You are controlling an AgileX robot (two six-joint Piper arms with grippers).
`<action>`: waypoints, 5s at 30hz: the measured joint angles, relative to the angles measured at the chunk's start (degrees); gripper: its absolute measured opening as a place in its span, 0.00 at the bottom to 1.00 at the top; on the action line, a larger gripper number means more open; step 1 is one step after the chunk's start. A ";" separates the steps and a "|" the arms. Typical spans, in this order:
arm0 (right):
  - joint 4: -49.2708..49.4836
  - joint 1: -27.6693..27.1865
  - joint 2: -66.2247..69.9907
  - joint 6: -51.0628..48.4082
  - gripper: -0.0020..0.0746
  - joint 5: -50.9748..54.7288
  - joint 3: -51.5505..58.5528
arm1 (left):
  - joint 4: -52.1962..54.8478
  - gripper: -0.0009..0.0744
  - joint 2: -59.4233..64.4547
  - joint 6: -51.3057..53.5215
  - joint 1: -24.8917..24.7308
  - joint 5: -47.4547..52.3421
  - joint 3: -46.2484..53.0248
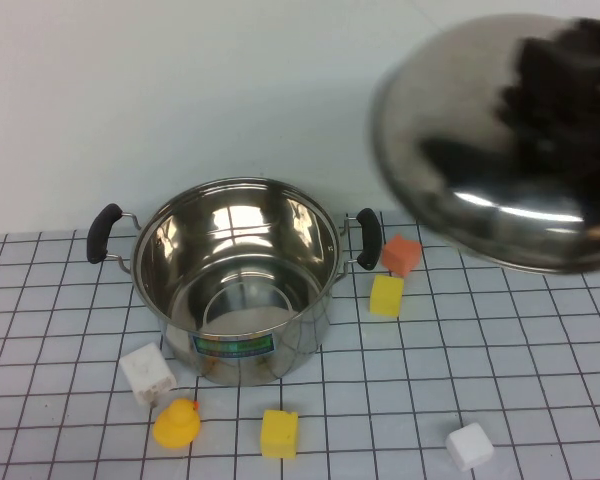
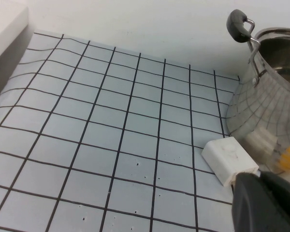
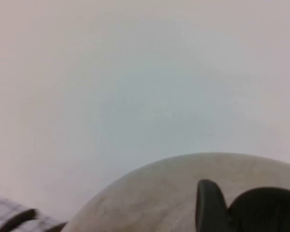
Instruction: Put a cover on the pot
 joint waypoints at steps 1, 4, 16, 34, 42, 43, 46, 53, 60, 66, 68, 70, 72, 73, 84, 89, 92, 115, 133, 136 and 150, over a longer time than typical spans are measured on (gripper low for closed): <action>-0.55 1.52 2.16 0.50 0.47 0.00 -2.29 | 0.00 0.01 0.00 0.00 0.00 0.00 0.00; -2.38 6.65 12.23 1.68 0.47 0.27 -8.54 | 0.00 0.01 0.00 0.00 0.00 0.00 0.00; -11.31 13.42 51.19 6.99 0.47 1.56 -38.26 | 0.00 0.01 0.00 0.00 0.00 0.00 0.00; -14.58 15.36 55.49 10.77 0.47 2.01 -39.27 | 0.00 0.01 0.00 0.00 0.00 0.00 0.00; -14.92 13.78 55.36 10.89 0.47 -0.12 -38.15 | -0.09 0.01 0.00 -0.14 0.00 0.00 0.00; -15.01 13.65 55.36 10.89 0.47 -0.57 -38.15 | -0.09 0.01 0.00 -0.14 0.00 0.00 0.00; -15.01 13.42 55.27 10.89 0.47 -0.98 -38.15 | -0.09 0.01 0.00 -0.14 0.00 0.00 0.00; -14.59 13.42 55.75 10.89 0.47 -4.14 -38.15 | -0.09 0.01 0.00 -0.14 0.00 0.00 0.00; -14.42 13.42 56.94 10.79 0.47 -4.20 -38.15 | -0.09 0.01 0.00 -0.14 0.00 0.00 0.00; -14.42 13.38 57.00 10.79 0.47 -4.20 -38.15 | -0.09 0.01 0.00 -0.14 0.00 0.00 0.00; -14.42 13.38 57.00 10.79 0.47 -4.20 -38.15 | -0.09 0.01 0.00 -0.14 0.00 0.00 0.00; -14.42 13.38 57.00 10.79 0.47 -4.20 -38.15 | -0.09 0.01 0.00 -0.14 0.00 0.00 0.00; -14.42 13.38 57.08 10.79 0.47 -4.20 -38.15 | -0.09 0.01 0.00 -0.14 0.00 0.00 0.00; -14.42 13.38 57.27 10.79 0.47 -4.53 -38.15 | -0.09 0.01 0.00 -0.14 0.00 0.00 0.00; -14.42 13.38 57.93 8.41 0.47 -4.92 -38.15 | -0.09 0.01 0.00 -0.14 0.00 0.00 0.00; -14.42 13.38 57.93 8.30 0.47 -4.92 -38.15 | -0.09 0.01 0.00 -0.14 0.00 0.00 0.00; -14.27 13.38 58.03 8.30 0.47 -5.76 -38.15 | -0.09 0.01 0.00 -0.14 0.00 0.00 0.00; -13.21 13.29 56.52 8.30 0.68 -4.31 -38.48 | -0.09 0.01 0.00 0.00 0.00 0.00 0.00; -15.41 13.29 6.77 8.04 0.05 11.49 -7.88 | -0.09 0.01 0.00 0.00 0.00 0.00 0.00; -16.00 13.29 -1.70 6.92 0.03 15.67 -0.79 | -0.09 0.01 0.00 0.00 0.00 0.00 0.00; -14.64 13.29 -33.44 4.01 0.02 26.49 24.51 | -0.09 0.01 0.00 0.00 0.00 0.00 0.00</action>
